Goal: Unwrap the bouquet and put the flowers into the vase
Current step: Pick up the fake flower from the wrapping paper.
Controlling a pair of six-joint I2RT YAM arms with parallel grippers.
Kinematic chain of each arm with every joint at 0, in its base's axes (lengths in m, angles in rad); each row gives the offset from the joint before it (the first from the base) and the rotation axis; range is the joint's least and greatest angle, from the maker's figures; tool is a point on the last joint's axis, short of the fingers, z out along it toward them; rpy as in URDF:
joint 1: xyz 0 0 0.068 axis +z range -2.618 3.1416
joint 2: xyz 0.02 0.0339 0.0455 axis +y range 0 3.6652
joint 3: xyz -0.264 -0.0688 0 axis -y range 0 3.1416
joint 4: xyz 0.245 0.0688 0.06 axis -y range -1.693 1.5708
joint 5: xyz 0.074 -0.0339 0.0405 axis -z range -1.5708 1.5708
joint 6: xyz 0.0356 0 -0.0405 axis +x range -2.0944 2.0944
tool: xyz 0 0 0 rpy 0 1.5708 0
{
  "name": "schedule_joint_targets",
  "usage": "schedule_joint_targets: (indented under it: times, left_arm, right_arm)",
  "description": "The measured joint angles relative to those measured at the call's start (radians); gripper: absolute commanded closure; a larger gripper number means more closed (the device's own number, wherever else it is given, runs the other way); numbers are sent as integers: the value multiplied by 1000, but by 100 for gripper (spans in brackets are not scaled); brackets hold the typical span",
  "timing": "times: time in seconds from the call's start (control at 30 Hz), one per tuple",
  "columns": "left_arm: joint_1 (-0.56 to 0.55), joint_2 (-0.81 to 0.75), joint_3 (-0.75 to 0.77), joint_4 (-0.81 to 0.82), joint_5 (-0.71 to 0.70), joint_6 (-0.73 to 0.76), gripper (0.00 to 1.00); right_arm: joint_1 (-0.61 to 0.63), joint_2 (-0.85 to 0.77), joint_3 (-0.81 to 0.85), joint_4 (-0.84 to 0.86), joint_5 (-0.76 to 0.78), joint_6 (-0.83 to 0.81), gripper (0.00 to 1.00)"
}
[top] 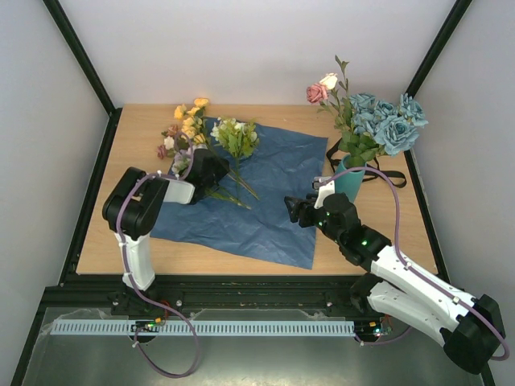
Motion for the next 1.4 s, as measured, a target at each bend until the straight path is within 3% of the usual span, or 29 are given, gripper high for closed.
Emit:
schedule_joint_targets:
  times: [1.03,1.13,1.4]
  left_arm:
    - [0,100,88,19,22,-104,72]
    - [0,100,93,14,21,-128,76]
    - [0,99,95,2,10,-145,98]
  right_arm:
    - [0,-5,0,6,-10,0,24]
    - [0,-4,0,6,-12,0,24]
    - [0,-4,0,6,-14,-1,24]
